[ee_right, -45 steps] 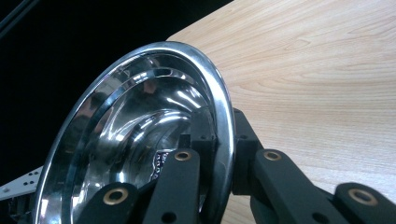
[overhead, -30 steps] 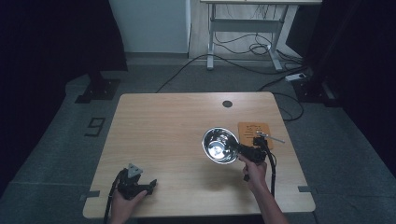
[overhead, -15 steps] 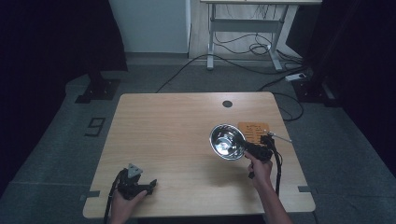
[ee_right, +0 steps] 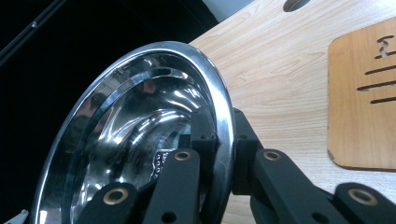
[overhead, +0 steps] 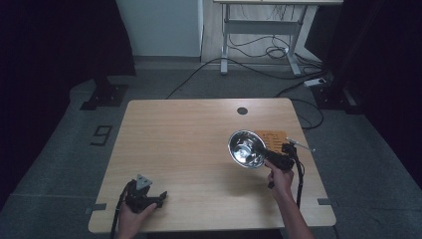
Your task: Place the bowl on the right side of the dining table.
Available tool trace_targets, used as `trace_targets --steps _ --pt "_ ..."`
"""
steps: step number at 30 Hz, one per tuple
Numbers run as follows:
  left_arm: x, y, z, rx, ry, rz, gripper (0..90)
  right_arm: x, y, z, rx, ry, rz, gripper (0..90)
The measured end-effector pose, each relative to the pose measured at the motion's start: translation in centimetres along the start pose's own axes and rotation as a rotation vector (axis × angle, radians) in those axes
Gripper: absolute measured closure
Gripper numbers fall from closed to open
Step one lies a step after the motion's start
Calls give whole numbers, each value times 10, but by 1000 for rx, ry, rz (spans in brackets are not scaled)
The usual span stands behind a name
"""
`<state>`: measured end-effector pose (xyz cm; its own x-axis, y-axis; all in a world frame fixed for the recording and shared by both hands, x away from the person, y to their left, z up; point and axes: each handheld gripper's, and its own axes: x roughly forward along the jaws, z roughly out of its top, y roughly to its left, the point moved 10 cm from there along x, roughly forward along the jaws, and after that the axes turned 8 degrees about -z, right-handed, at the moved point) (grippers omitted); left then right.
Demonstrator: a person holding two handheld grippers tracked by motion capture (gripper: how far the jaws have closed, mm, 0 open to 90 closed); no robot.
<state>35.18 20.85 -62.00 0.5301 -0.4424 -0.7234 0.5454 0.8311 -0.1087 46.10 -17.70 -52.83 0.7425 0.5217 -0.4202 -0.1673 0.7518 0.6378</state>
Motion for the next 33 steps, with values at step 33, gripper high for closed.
trace_targets --steps 33 --pt "0 0 0 3 0 0 111 -2 -21 27 -11 -69 -65 841"
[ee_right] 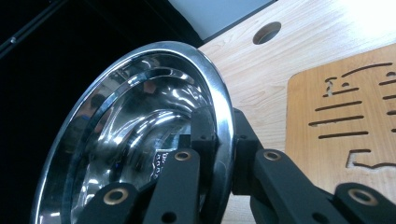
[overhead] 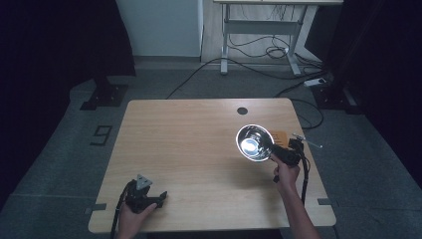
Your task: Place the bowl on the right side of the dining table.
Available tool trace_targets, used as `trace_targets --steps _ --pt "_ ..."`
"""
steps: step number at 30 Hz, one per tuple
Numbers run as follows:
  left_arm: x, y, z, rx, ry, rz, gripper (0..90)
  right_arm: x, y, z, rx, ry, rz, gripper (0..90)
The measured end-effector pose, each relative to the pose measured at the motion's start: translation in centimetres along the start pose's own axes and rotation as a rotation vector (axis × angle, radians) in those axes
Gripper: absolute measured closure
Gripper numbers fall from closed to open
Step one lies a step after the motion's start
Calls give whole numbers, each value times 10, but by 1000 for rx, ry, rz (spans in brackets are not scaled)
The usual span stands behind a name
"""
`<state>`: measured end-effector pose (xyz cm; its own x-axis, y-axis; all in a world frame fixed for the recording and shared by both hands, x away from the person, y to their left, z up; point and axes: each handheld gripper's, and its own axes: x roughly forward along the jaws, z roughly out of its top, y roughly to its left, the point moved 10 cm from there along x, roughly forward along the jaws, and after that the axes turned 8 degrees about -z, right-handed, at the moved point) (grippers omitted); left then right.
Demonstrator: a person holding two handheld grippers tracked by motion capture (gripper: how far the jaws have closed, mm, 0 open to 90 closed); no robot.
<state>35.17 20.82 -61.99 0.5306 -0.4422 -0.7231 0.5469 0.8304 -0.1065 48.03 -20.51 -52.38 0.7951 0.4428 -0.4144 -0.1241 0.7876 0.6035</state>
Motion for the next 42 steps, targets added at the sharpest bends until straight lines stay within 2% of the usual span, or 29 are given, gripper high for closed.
trace_targets --steps 11,23,29,34,42 --pt "0 0 0 1 0 0 115 0 -16 10 0 -12 -40 841" --pt "0 0 0 0 0 1 116 -1 -36 29 42 -46 -62 841" --pt "-1 -1 -1 -3 -1 2 119 6 -43 30 45 -41 -70 841" --pt "-1 -1 -1 -2 -1 2 119 12 -56 35 55 -46 -89 841" --pt "-1 -1 -1 -5 -3 4 122 6 -71 44 87 -68 -108 841"
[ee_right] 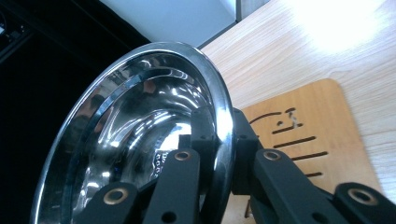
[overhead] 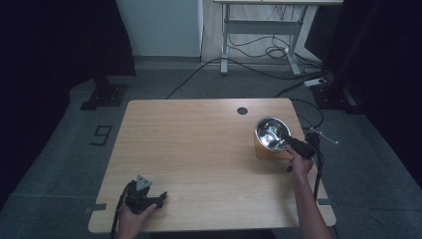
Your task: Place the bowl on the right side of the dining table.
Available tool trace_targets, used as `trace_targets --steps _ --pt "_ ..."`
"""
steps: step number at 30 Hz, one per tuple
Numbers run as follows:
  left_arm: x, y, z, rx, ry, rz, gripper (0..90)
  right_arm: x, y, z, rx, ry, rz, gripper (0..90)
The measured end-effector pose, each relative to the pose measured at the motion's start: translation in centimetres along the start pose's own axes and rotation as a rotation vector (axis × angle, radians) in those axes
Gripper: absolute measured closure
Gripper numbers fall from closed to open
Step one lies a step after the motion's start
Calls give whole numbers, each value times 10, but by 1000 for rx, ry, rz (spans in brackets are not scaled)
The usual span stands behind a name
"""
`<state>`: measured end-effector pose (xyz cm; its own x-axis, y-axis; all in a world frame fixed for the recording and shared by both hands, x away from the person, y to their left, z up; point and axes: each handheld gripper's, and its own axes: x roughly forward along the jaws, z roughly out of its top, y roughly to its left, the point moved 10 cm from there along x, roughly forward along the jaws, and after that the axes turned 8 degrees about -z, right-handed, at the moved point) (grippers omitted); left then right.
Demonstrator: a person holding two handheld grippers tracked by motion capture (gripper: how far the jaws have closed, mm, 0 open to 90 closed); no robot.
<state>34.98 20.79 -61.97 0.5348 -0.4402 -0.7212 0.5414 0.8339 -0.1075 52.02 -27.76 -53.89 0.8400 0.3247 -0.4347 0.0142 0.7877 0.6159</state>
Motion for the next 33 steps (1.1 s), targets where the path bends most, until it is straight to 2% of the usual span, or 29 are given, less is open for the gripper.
trace_targets --steps 10,14,25,33 --pt "-1 -1 -1 4 -1 -2 126 -2 -16 5 7 -9 -46 841" --pt "-1 -2 -2 7 0 -3 128 2 -22 5 20 -13 -55 841" --pt "-2 -2 -2 1 -3 0 131 14 -48 1 39 0 -118 841" --pt "-2 -3 -3 0 -3 0 131 20 -52 -4 28 10 -138 840"
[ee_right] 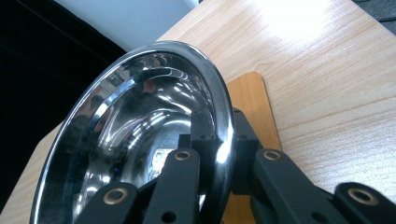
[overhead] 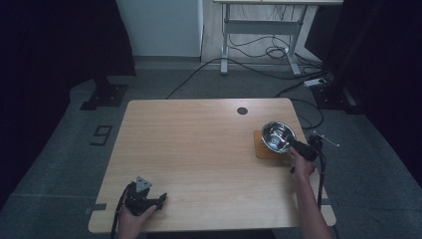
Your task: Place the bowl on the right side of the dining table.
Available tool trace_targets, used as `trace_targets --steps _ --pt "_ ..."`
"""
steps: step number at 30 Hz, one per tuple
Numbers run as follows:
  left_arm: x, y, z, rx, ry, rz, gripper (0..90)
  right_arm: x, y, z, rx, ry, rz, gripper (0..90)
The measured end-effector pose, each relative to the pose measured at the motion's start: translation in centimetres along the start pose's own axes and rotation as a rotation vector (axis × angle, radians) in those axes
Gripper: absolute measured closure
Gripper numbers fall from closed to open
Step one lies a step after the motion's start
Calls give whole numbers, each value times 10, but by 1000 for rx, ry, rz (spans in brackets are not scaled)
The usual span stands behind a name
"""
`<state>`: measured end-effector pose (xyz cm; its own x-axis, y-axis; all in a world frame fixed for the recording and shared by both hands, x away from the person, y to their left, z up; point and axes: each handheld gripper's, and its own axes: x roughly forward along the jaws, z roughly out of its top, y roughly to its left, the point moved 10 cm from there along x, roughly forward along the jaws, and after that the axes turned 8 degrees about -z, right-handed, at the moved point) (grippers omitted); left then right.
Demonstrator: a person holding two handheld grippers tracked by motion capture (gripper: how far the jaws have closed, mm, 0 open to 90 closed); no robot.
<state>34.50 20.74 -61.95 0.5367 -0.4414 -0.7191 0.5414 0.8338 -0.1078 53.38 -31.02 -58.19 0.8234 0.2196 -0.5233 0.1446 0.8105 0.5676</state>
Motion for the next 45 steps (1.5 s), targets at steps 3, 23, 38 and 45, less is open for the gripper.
trace_targets --steps 3,23,38,45 --pt "0 0 0 0 0 0 131 2 0 -1 -7 1 -4 840" --pt "0 0 0 0 0 1 131 18 -10 -14 -38 30 -43 824" --pt "0 -1 -1 1 0 1 131 20 -10 -14 -118 0 -87 622" --pt "-1 -1 -1 2 1 0 131 7 -8 -7 -152 -41 -134 453"
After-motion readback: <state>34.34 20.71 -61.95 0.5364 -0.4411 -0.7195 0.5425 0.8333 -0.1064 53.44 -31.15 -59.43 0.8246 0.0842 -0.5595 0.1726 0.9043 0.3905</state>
